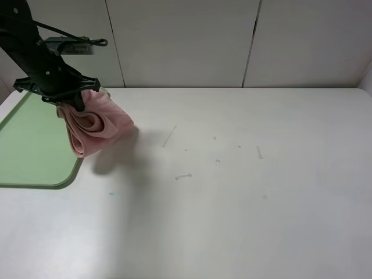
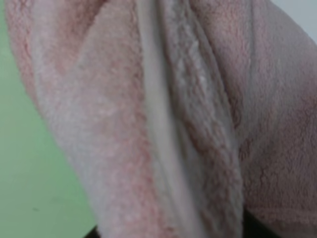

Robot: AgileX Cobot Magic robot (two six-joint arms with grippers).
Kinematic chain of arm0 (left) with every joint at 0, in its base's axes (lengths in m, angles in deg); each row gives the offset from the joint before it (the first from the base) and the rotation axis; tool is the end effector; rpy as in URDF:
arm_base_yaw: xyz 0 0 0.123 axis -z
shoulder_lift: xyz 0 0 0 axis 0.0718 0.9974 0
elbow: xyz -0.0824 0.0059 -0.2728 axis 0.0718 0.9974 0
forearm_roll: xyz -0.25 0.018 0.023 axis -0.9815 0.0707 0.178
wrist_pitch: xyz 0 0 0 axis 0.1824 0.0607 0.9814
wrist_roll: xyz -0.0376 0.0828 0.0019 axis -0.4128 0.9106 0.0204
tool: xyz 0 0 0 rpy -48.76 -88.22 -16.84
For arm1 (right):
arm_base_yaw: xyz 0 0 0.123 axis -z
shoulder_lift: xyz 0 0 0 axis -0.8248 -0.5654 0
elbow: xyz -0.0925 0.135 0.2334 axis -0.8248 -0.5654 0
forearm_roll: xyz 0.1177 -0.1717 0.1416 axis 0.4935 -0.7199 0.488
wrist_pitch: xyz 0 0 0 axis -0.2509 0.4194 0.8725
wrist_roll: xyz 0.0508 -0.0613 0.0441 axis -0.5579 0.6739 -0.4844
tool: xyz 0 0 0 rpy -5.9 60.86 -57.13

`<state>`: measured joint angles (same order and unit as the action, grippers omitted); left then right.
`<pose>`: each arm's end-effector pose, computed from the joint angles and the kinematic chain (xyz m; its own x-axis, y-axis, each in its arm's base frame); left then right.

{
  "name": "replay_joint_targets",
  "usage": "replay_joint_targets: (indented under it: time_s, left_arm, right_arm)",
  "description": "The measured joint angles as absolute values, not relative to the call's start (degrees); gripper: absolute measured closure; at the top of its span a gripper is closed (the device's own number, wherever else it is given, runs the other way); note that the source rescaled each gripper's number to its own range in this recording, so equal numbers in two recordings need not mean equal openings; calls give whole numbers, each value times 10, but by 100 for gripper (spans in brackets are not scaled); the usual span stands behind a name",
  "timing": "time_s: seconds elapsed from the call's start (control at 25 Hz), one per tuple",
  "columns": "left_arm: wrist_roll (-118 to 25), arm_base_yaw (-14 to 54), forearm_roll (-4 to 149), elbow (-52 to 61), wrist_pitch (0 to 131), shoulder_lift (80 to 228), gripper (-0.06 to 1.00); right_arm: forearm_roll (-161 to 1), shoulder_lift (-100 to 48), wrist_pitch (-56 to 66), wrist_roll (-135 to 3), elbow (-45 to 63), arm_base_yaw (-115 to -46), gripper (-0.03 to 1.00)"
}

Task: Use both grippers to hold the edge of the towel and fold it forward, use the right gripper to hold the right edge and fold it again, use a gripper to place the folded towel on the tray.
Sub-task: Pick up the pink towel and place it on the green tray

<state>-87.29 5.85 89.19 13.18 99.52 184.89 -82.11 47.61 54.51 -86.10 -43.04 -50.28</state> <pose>0.3685 -0.0614 0.2051 -0.9093 0.0841 -0.4075 0.0908 0.9959 0.0030 -0.0037 0.0088 0.2787 -0.4228 0.0435 -0.9052 0.0107 0.9990 0.0430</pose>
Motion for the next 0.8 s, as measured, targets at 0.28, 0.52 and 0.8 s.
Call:
replay_joint_targets:
  time_s: [0.28, 0.52, 0.8]
  left_arm:
    - [-868, -3, 892, 148, 955, 1848, 74]
    - [-866, -53, 891, 203, 876, 1848, 74]
    - [-866, -113, 891, 268, 802, 1848, 74]
  right_arm:
    - [-821, 476, 545, -861, -430, -503, -3]
    - [-821, 476, 545, -861, -430, -503, -3]
    - [-821, 476, 545, -861, -430, -503, -3]
